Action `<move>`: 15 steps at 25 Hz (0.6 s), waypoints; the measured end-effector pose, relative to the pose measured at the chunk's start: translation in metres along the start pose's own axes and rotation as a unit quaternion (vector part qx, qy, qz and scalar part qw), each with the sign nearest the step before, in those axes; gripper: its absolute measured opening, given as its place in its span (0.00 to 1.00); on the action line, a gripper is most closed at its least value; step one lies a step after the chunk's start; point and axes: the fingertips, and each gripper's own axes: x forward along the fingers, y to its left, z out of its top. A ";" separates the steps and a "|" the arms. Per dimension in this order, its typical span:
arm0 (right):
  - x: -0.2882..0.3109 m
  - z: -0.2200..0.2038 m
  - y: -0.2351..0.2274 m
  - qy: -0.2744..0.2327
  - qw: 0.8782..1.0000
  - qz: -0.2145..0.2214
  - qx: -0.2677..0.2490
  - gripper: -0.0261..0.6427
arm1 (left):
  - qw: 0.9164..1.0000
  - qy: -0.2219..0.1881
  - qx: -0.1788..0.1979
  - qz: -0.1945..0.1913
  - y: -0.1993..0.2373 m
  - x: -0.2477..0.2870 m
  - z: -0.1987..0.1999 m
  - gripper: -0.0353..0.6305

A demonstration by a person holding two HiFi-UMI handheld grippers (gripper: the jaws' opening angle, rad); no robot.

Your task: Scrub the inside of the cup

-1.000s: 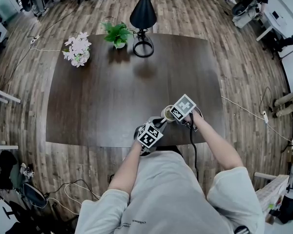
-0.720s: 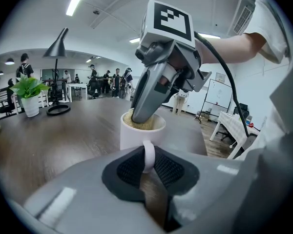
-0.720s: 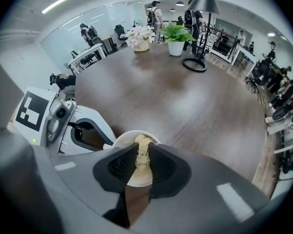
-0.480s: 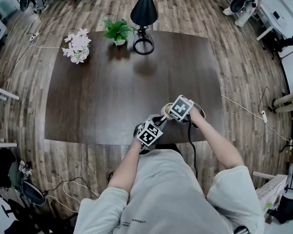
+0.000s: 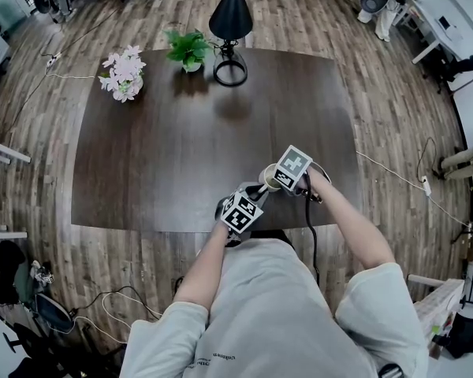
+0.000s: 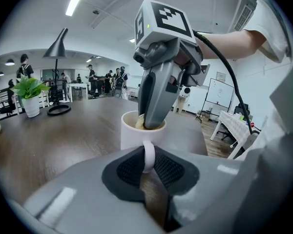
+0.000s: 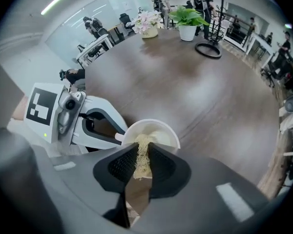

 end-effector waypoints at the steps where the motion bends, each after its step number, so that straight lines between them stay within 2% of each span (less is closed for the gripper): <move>1: 0.000 0.001 0.000 -0.008 1.000 0.011 0.013 0.17 | 1.000 -0.002 0.001 0.000 0.001 0.000 0.001 0.13; 6: 0.002 0.007 0.007 -0.061 0.996 0.048 0.046 0.17 | 1.000 0.000 -0.004 -0.002 -0.002 -0.001 0.000 0.14; 15: -0.004 0.016 -0.010 -0.125 0.989 -0.008 0.081 0.17 | 1.000 -0.003 -0.011 0.000 -0.002 0.001 0.001 0.14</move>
